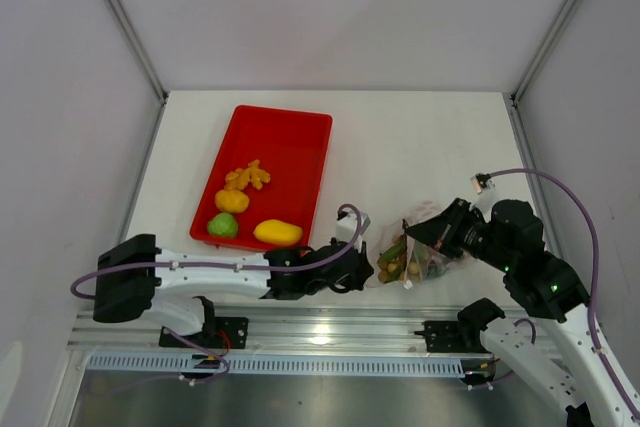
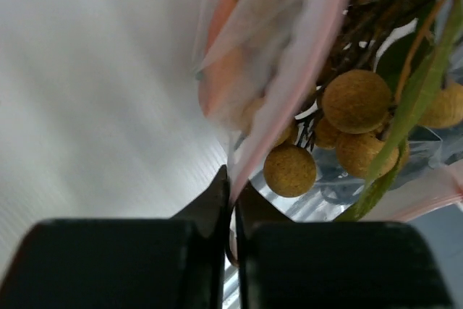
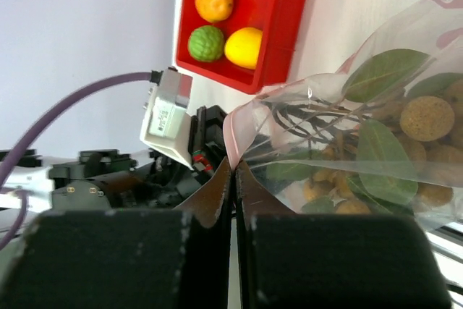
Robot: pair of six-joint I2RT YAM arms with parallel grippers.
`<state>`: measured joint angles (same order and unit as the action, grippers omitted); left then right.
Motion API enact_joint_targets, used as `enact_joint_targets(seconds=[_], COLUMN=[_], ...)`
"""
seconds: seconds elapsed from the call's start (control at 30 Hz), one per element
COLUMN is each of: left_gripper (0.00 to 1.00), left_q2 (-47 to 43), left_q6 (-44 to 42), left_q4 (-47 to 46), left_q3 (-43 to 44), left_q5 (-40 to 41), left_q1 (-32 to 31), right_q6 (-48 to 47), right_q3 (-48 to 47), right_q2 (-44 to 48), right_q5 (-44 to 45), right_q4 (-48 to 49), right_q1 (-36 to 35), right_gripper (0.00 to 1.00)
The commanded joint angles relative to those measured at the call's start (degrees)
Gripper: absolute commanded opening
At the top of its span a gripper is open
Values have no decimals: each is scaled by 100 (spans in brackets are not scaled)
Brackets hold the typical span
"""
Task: Place the food in the zip-top bag and seal the zipper
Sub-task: Adjust the zipper food storage bag at the center of the board.
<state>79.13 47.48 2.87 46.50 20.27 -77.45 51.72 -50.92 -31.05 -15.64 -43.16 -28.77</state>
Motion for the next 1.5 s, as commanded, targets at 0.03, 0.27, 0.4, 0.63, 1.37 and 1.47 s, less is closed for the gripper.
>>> enact_joint_targets(seconds=[0.03, 0.27, 0.4, 0.63, 1.37, 1.47], left_gripper=[1, 1, 1, 1, 1, 0], left_q2=[68, -512, -610, -373, -338, -57], left_q6=[-388, -1267, -1365, -557, -477, -433], left_q4=[116, 863, 1478, 1621, 1690, 1760], left_q3=[692, 2230, 3163, 2191, 2128, 2073], left_q5=[-357, -735, -1103, -1760, -2177, -2142], left_q1=[116, 204, 274, 660, 1021, 1092], right_q6=[-705, -1892, -2236, -2035, -2158, -2210], right_q3=[-497, -2347, -3424, -1679, -1801, -1395], right_q2=[-76, -770, -1131, -614, -736, -788], right_q5=[489, 1886, 2416, 2268, 1775, 1880], right_q4=[-315, -1764, -2258, -1804, -1442, -1345], right_q1=[21, 30, 21, 21, 47, 47], right_gripper=[0, 0, 0, 0, 0, 0])
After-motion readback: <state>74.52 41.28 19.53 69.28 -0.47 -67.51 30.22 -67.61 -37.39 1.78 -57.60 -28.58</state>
